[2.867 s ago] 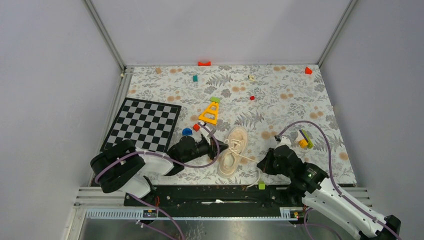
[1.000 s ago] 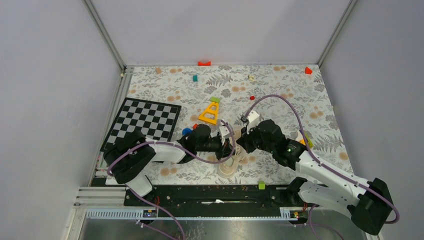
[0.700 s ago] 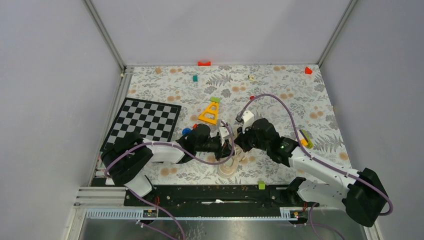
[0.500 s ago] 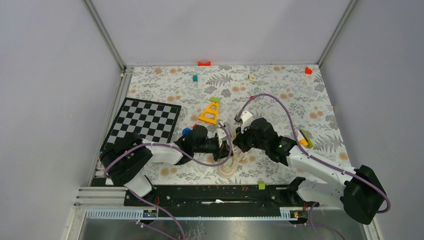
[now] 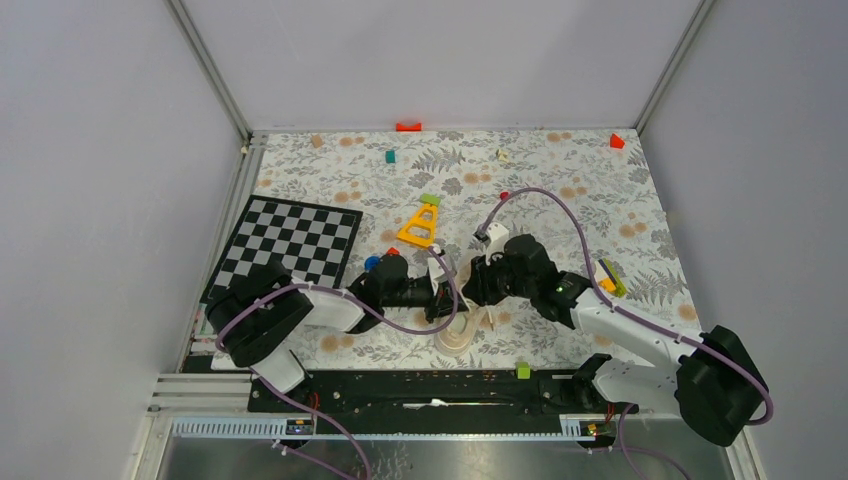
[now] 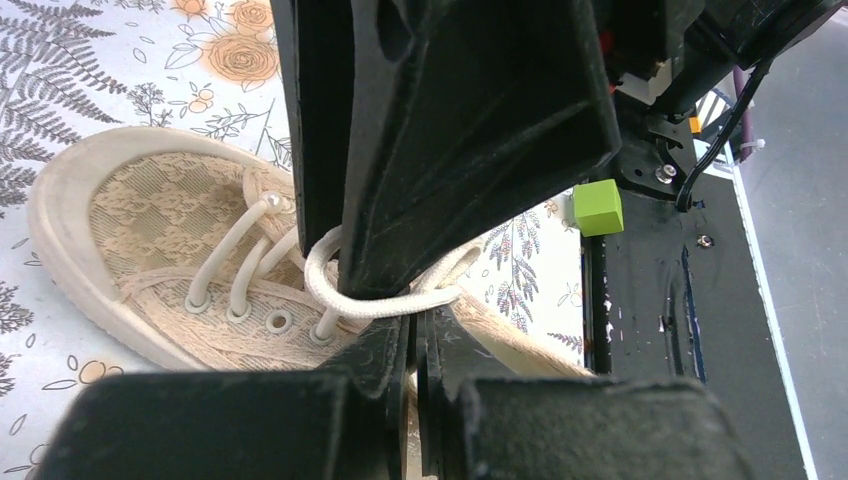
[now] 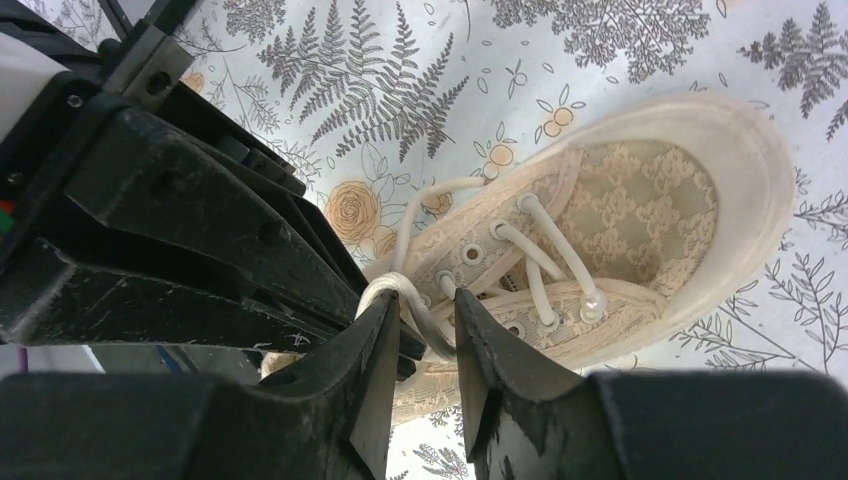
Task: Tie the shoes
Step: Wrap the shoelace around the shoelace.
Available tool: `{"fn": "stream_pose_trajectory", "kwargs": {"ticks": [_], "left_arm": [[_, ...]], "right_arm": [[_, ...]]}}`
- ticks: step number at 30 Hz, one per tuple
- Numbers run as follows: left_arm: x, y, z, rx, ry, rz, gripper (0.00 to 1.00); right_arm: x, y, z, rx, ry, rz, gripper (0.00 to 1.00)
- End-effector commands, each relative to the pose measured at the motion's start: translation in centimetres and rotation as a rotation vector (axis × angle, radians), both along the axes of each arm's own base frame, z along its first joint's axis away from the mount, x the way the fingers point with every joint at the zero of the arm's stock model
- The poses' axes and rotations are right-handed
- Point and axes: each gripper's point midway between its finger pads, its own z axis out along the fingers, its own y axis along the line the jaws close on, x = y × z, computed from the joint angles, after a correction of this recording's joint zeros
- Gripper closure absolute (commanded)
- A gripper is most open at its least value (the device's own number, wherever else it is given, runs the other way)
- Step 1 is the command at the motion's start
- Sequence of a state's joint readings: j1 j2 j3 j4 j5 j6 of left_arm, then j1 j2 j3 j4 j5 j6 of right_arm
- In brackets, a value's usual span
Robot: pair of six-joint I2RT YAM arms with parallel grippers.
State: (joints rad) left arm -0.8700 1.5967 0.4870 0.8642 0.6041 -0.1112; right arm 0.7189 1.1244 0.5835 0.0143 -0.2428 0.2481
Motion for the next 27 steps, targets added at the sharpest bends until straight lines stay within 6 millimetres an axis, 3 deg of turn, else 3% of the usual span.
{"fn": "stream_pose_trajectory", "kwargs": {"ticks": [1, 5, 11, 15, 20, 24, 27], "left_arm": [[0.2, -0.5, 1.4, -0.077, -0.024, -0.022, 1.0], [0.4, -0.3, 1.4, -0.084, -0.018, -0.012, 1.0], [0.5, -0.3, 1.3, -0.096, 0.002, -0.005, 1.0], [0.6, -0.2, 1.2, -0.108, 0.014, 0.001, 1.0], [0.9, 0.0, 1.1, -0.115, 0.029, 0.015, 1.0], [1.2, 0.3, 0.6, -0.107, 0.035, 0.039, 1.0], [1.3, 0.2, 0.8, -0.117, 0.038, 0.045, 1.0]], "right_arm": [[-0.1, -0.2, 0.2, 0.042, 0.019, -0.036, 0.66], [0.1, -1.4, 0.1, 0.035, 0.008, -0.108, 0.54], [0.0, -2.4, 1.4, 0.066, -0.033, -0.151, 0.51], [-0.5, -3.1, 1.0, 0.041, -0.019, -0.162, 0.46], [-0.6, -4.1, 0.1, 0.026, -0.012, -0.211, 0.48], [-0.9, -4.5, 0.7, 0.127, -0.075, -0.244, 0.54], [-1.6, -4.8, 0.2, 0.153, -0.083, -0.238, 0.54]]}}
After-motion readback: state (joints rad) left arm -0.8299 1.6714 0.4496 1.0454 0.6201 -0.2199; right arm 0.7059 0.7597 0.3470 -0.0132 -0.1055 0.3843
